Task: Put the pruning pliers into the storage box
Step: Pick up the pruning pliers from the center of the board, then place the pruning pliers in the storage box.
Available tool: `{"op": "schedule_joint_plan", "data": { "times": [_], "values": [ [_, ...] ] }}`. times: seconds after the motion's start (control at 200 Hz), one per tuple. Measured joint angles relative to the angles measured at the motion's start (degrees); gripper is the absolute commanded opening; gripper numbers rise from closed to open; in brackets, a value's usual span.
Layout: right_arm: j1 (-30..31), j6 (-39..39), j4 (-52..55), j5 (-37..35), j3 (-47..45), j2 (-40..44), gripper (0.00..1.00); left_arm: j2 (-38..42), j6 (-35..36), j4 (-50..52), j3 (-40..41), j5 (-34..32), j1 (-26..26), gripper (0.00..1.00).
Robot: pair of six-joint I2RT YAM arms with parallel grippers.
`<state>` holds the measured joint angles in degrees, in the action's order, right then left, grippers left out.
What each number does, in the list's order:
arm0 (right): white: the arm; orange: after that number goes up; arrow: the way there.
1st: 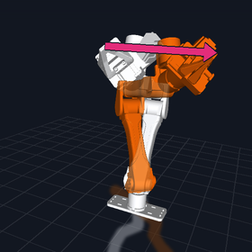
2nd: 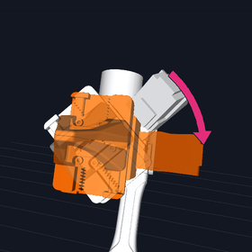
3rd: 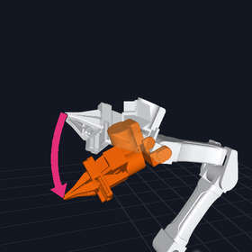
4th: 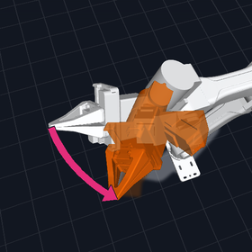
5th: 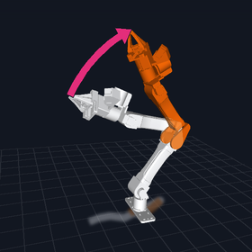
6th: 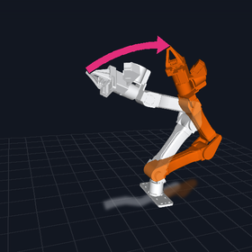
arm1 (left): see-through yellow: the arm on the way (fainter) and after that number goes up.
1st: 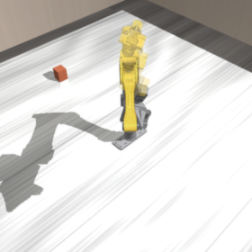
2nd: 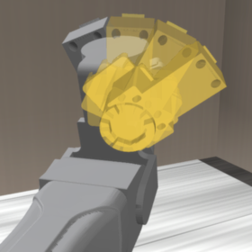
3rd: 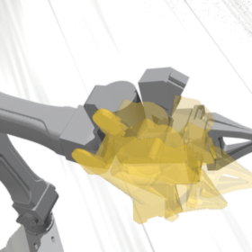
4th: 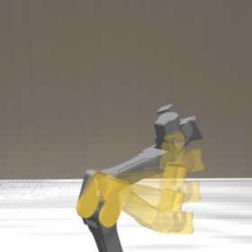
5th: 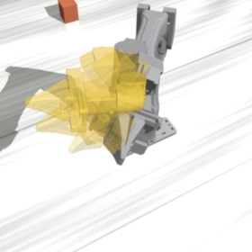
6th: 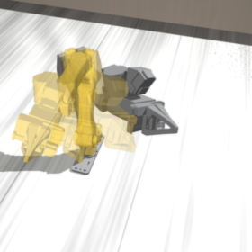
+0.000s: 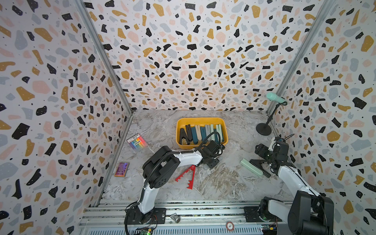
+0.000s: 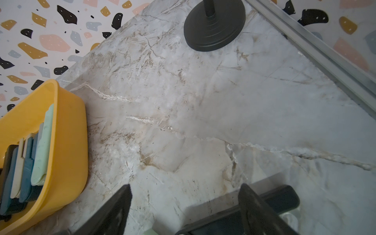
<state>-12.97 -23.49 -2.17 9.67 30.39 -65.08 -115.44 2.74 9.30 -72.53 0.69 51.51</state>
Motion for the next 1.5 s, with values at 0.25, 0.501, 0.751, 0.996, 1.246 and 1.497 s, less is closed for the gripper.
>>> {"op": "schedule_joint_plan", "data": {
  "times": [0.25,0.501,0.751,0.996,1.246,1.497],
  "values": [
    [-0.2,0.0,0.0,-0.1,0.0,0.0,0.84,2.0,-0.7,-1.8,3.0,1.1,0.0,0.0],
    [-0.2,0.0,0.0,0.0,0.0,0.3,0.84,7.6,-2.7,-0.9,5.3,2.9,0.0,0.01],
    [-0.1,-0.5,-0.4,1.2,0.0,0.3,0.84,17.6,-5.5,-1.6,2.6,0.4,-1.2,0.01],
    [3.0,-1.8,-2.7,2.8,0.0,0.0,0.83,13.0,-12.1,-1.7,-6.5,-2.6,-9.4,0.01],
    [4.7,-1.0,-2.2,2.9,0.0,-1.9,0.83,-1.8,-19.5,-0.6,-18.3,-4.3,-13.2,0.02],
    [4.7,0.3,-1.7,2.4,0.0,-2.0,0.83,-11.3,-24.7,1.6,-25.9,-6.6,-13.1,0.04]
  ]
}}
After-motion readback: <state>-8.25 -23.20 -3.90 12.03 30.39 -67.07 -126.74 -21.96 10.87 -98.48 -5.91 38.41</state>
